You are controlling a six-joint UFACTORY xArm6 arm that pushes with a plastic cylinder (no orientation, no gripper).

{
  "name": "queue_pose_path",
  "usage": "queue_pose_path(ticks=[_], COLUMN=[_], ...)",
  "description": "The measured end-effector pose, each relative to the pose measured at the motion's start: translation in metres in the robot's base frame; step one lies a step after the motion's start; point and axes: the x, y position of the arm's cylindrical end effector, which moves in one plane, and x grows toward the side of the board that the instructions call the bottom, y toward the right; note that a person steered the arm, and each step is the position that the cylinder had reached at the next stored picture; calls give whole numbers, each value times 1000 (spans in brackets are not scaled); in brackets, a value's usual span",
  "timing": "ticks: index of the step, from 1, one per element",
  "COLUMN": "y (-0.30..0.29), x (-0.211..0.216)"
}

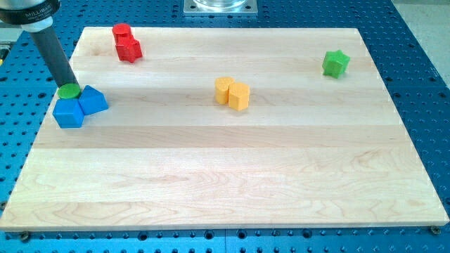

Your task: Slide the green star in between the red star and heart

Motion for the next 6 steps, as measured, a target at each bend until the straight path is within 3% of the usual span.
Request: queue_pose_path(ticks=[1, 3, 4, 5, 6], y=[94, 368, 520, 603, 534], x=[-34, -126, -127, -94, -51])
